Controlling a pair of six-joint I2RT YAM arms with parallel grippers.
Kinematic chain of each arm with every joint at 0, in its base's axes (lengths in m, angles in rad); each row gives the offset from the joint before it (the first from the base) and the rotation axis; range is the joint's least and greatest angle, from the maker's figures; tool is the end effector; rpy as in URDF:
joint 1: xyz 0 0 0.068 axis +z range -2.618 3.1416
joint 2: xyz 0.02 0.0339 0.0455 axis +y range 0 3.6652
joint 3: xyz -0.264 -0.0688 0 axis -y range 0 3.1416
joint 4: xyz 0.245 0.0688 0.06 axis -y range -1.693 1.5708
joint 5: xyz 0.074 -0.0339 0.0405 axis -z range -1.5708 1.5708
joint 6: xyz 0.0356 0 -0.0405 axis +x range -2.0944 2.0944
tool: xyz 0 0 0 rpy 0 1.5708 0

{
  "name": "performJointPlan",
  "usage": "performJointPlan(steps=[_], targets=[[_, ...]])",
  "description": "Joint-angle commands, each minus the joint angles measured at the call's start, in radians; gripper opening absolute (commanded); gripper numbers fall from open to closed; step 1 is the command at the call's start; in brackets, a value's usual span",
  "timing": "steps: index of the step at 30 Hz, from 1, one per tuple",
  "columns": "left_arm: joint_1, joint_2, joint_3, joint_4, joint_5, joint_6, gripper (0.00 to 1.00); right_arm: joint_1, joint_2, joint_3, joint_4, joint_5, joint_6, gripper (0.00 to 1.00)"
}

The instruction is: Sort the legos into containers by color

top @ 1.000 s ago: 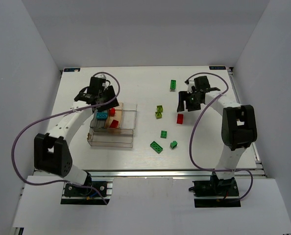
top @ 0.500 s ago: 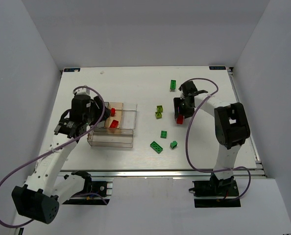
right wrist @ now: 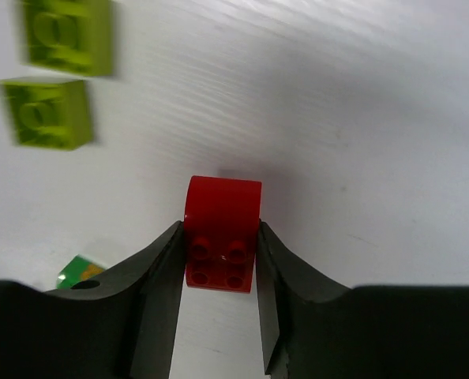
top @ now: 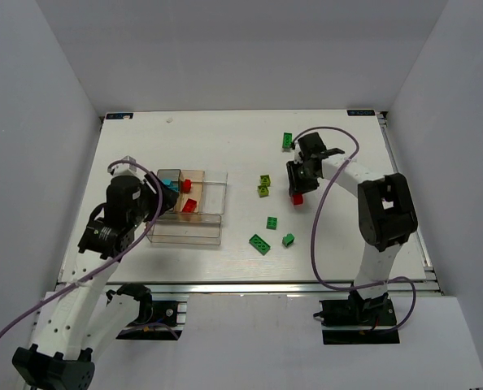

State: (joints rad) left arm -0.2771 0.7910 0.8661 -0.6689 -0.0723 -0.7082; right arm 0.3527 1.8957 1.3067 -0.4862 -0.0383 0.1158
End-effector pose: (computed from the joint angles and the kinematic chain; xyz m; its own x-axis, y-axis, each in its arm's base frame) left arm 0.1594 -0.0426 0.3182 -0.5488 -0.5184 -0.6558 -0.1866 0.8407 -0.5084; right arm 0.3687 0.1372 0.1811 -0.8619 -0.1942 -0.4685 -0.2645 0.9603 0.0884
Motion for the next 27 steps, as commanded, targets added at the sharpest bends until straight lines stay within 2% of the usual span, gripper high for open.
performJointPlan(steps=[1, 4, 7, 9, 15, 18, 23, 24, 25, 27], targets=[[-0.004, -0.061, -0.025, -0.017, -0.014, -0.019, 0.7, 0.023, -0.119, 0.088, 0.04, -0.161, -0.143, 0.0], [-0.004, -0.117, -0.05, -0.018, -0.015, -0.039, 0.7, 0.067, -0.142, 0.161, 0.104, -0.384, -0.195, 0.0], [-0.004, -0.182, -0.065, -0.023, -0.023, -0.062, 0.71, 0.11, -0.101, 0.219, 0.135, -0.523, -0.186, 0.0], [-0.004, -0.22, -0.067, -0.029, -0.03, -0.066, 0.71, 0.187, -0.063, 0.29, 0.156, -0.566, -0.167, 0.0], [0.006, -0.259, -0.041, -0.073, -0.011, -0.076, 0.71, 0.374, 0.118, 0.517, 0.236, -0.607, -0.02, 0.0], [0.006, -0.276, -0.035, -0.096, -0.004, -0.088, 0.71, 0.417, 0.203, 0.592, 0.328, -0.588, 0.048, 0.0], [0.016, -0.295, -0.012, -0.13, -0.006, -0.091, 0.72, 0.454, 0.347, 0.698, 0.38, -0.525, 0.134, 0.0], [0.016, -0.297, -0.007, -0.136, -0.003, -0.091, 0.72, 0.459, 0.367, 0.701, 0.388, -0.514, 0.139, 0.05], [0.016, -0.297, -0.006, -0.139, 0.002, -0.091, 0.73, 0.462, 0.371, 0.697, 0.402, -0.502, 0.137, 0.15], [0.016, -0.297, -0.007, -0.141, 0.015, -0.091, 0.73, 0.468, 0.379, 0.684, 0.405, -0.492, 0.121, 0.25]])
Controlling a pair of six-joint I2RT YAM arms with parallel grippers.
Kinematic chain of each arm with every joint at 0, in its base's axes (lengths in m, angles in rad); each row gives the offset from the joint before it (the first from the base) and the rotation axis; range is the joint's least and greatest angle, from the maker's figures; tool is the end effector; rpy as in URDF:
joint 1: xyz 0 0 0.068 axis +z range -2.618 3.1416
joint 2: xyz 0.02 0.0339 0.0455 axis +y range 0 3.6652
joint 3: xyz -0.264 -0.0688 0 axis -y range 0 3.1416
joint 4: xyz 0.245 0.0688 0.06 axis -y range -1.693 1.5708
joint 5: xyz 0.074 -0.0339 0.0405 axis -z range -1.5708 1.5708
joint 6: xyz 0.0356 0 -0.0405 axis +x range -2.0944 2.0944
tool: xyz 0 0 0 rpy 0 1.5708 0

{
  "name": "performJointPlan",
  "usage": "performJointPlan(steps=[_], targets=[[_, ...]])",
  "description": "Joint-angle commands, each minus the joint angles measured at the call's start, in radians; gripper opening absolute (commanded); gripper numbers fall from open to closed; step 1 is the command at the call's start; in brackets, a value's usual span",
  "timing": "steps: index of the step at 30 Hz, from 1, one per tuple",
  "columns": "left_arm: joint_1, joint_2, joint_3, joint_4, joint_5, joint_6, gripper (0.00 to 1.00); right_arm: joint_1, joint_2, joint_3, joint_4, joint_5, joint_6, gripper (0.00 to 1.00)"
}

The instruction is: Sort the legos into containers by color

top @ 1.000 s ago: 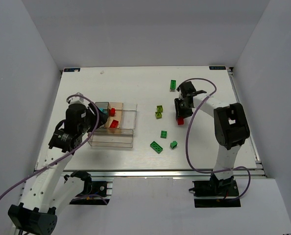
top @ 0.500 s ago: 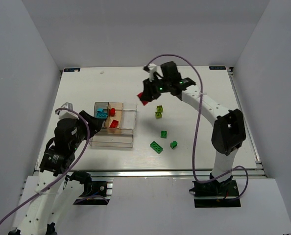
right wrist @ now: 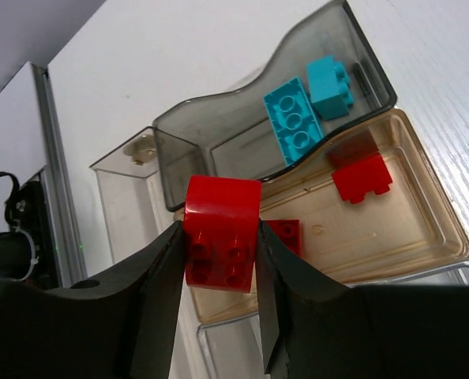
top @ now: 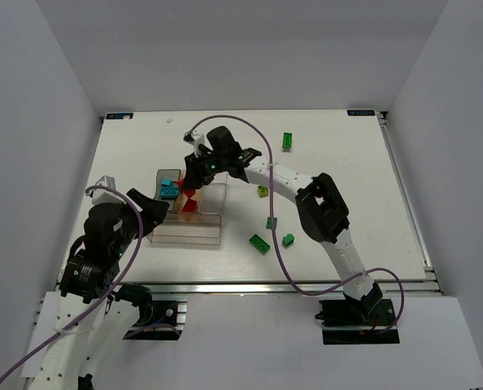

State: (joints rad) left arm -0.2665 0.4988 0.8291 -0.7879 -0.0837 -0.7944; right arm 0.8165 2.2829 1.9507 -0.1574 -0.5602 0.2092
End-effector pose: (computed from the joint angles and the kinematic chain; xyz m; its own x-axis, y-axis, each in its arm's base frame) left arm 0.0960 -0.0231 0.3276 -0.4343 -0.6184 -0.6550 -0.1709 0.7705 -0.6142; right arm 0.3530 0.4033 0.2412 -0.5099 -0.2857 -0.8114 -0.8511 0.3043 0.4277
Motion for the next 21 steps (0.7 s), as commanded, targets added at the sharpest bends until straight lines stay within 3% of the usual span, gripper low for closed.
performJointPlan(steps=[1, 4, 8, 13, 15, 16, 17, 19, 20, 21], targets=[[0.006, -0.005, 0.028, -0.017, 0.033, -0.005, 0.73, 0.009, -0.003, 0.034, 0.076, 0.032, 0.024, 0.34], [0.006, -0.002, 0.015, 0.013, 0.065, -0.008, 0.74, 0.007, 0.007, 0.019, 0.076, 0.04, 0.01, 0.49], [0.006, 0.024, 0.002, 0.067, 0.136, -0.011, 0.74, 0.003, -0.006, 0.016, 0.073, 0.033, 0.007, 0.63], [0.006, 0.066, -0.008, 0.145, 0.193, -0.006, 0.74, 0.0, -0.046, 0.017, 0.07, 0.023, 0.007, 0.64], [0.006, 0.083, -0.005, 0.177, 0.22, 0.001, 0.71, -0.014, -0.074, 0.034, 0.042, 0.048, 0.012, 0.57], [0.006, 0.11, -0.002, 0.188, 0.234, 0.006, 0.65, -0.031, -0.094, 0.028, 0.036, 0.058, 0.012, 0.44], [0.006, 0.125, 0.001, 0.211, 0.269, 0.012, 0.59, -0.052, -0.146, -0.007, 0.032, 0.08, 0.001, 0.23], [-0.005, 0.158, -0.007, 0.243, 0.304, 0.015, 0.42, -0.1, -0.196, -0.047, 0.012, 0.085, -0.02, 0.0], [-0.005, 0.19, -0.021, 0.281, 0.343, 0.015, 0.28, -0.117, -0.244, -0.064, -0.007, 0.063, -0.042, 0.0], [-0.005, 0.223, -0.03, 0.298, 0.366, 0.014, 0.23, -0.181, -0.267, -0.106, -0.048, 0.018, -0.069, 0.0]])
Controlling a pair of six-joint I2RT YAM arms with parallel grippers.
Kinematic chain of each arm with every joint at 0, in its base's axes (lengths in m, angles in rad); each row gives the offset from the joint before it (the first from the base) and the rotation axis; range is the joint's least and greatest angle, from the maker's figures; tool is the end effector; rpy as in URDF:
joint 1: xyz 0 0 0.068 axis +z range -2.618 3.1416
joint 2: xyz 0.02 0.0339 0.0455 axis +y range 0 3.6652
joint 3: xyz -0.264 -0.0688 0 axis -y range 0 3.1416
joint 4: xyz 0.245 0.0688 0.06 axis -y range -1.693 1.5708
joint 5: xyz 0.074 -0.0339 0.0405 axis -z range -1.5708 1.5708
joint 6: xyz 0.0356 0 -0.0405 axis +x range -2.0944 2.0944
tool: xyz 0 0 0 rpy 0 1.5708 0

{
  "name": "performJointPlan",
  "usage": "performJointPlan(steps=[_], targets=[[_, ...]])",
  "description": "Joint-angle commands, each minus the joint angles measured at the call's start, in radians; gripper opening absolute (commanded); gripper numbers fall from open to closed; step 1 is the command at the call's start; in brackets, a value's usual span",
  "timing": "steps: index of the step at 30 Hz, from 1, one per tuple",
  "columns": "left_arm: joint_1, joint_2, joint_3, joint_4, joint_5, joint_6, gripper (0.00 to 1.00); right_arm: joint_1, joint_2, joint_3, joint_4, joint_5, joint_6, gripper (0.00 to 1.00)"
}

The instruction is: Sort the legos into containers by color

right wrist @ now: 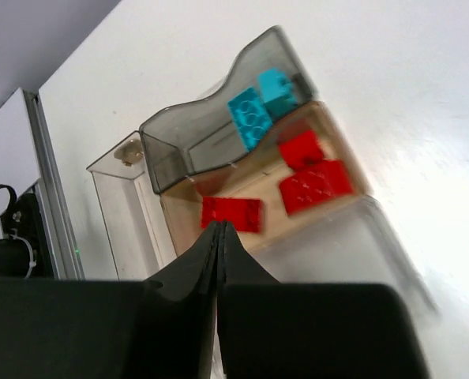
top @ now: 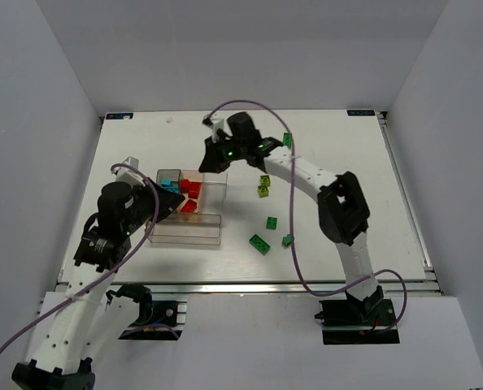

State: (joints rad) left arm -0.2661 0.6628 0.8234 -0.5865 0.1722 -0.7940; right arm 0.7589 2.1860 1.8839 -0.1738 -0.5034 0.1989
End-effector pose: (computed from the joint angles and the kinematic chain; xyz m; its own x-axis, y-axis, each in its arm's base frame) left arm 0.1368 -0.0436 0.3293 -0.5716 -0.5725 -0.5879 0.0029 0.7150 -0.6991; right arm 0.3638 0.3686 0.2653 -0.5064 -0.2418 -0.8277 -0.8302 0.3961 0.3923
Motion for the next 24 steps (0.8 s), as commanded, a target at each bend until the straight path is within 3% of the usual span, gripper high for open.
performJointPlan(steps=[1, 5, 6, 7, 8, 9, 11, 13, 24], targets=[[-0.005, 0.076, -0.033, 0.12, 0.127, 0.01, 0.18, -0.147, -0.196, -0.07, -0.042, -0.067, -0.067, 0.0], [-0.015, 0.171, -0.043, 0.21, 0.181, 0.007, 0.18, -0.292, -0.365, -0.276, -0.052, -0.121, -0.059, 0.0], [-0.027, 0.196, -0.023, 0.22, 0.182, 0.01, 0.28, -0.34, -0.391, -0.313, -0.056, -0.104, -0.062, 0.0], [-0.041, 0.222, -0.007, 0.221, 0.182, 0.016, 0.36, -0.375, -0.416, -0.381, -0.064, -0.097, -0.076, 0.14], [-0.05, 0.256, 0.011, 0.221, 0.182, 0.033, 0.36, -0.41, -0.46, -0.413, -0.067, -0.092, -0.09, 0.2], [-0.071, 0.324, 0.052, 0.223, 0.182, 0.041, 0.56, -0.424, -0.483, -0.442, -0.073, -0.066, -0.104, 0.32], [-0.102, 0.398, 0.101, 0.22, 0.168, 0.062, 0.65, -0.467, -0.531, -0.517, -0.093, -0.037, -0.127, 0.48], [-0.157, 0.513, 0.185, 0.206, 0.147, 0.075, 0.69, -0.487, -0.561, -0.555, -0.108, -0.014, -0.128, 0.62], [-0.515, 1.018, 0.637, -0.189, -0.025, -0.074, 0.64, -0.635, -0.716, -0.729, -0.167, 0.017, -0.138, 0.63]])
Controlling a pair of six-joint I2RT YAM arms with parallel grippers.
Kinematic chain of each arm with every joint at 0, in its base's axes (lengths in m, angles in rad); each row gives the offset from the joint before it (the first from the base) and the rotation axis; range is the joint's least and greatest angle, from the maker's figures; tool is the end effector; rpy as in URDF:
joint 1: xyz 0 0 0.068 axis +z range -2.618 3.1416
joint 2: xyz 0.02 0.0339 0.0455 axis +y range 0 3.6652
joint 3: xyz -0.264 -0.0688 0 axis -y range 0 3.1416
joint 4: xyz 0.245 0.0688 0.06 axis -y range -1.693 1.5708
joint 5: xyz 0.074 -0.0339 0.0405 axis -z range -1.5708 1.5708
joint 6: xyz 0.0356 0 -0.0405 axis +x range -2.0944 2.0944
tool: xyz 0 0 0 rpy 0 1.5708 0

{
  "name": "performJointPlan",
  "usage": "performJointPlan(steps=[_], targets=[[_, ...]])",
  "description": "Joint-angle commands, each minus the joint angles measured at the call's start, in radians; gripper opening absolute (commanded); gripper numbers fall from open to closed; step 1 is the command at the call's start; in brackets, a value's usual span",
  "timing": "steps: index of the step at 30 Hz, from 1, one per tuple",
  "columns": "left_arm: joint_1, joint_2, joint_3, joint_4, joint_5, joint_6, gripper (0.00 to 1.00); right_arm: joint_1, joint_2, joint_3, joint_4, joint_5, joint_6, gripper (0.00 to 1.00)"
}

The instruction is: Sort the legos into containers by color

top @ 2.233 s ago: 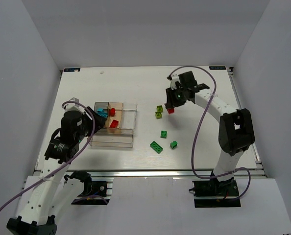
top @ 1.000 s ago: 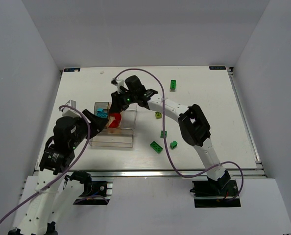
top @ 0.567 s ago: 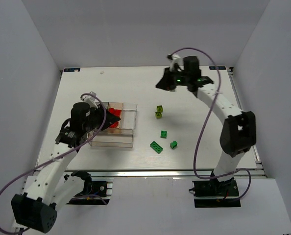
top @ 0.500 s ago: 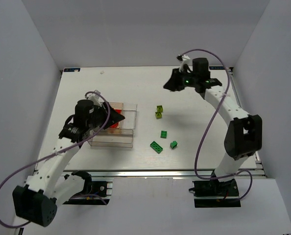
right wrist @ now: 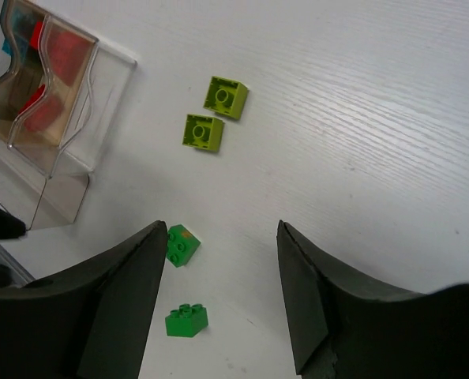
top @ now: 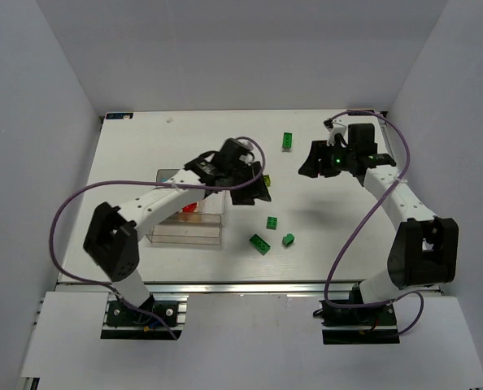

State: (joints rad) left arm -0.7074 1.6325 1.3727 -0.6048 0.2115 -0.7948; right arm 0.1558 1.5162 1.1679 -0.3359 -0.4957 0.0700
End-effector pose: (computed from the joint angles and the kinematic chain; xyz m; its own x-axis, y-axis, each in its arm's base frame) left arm 0.2681 -0.2390 0.2893 -0.9324 -0.1209 -0.3405 0.1048 0.8114 -0.5750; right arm 0.3313 0.0692 0.2833 -0.6579 -0.0411 -0.7520 -0.4557 0.8167 0.3541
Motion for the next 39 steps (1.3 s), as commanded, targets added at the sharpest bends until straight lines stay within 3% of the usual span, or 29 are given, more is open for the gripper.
performJointPlan(steps=[1, 6, 16, 22, 39], targets=[[-0.105, 0.084, 0.113, -0.2, -0.099, -0.125, 0.66, -0.038, -0.047, -0.017, -0.003, 0.006, -0.006, 0.63], [-0.165, 0.102, 0.094, -0.196, -0.184, -0.273, 0.72, -0.068, -0.05, -0.024, -0.018, -0.004, 0.004, 0.63], [-0.271, 0.216, 0.083, -0.201, -0.31, -0.587, 0.75, -0.101, -0.137, -0.12, -0.046, -0.004, -0.007, 0.65], [-0.31, 0.293, 0.144, -0.276, -0.38, -0.641, 0.84, -0.108, -0.227, -0.174, -0.058, 0.009, -0.033, 0.65], [-0.31, 0.372, 0.071, -0.246, -0.452, -0.678, 0.81, -0.127, -0.272, -0.206, -0.069, 0.009, -0.033, 0.66]])
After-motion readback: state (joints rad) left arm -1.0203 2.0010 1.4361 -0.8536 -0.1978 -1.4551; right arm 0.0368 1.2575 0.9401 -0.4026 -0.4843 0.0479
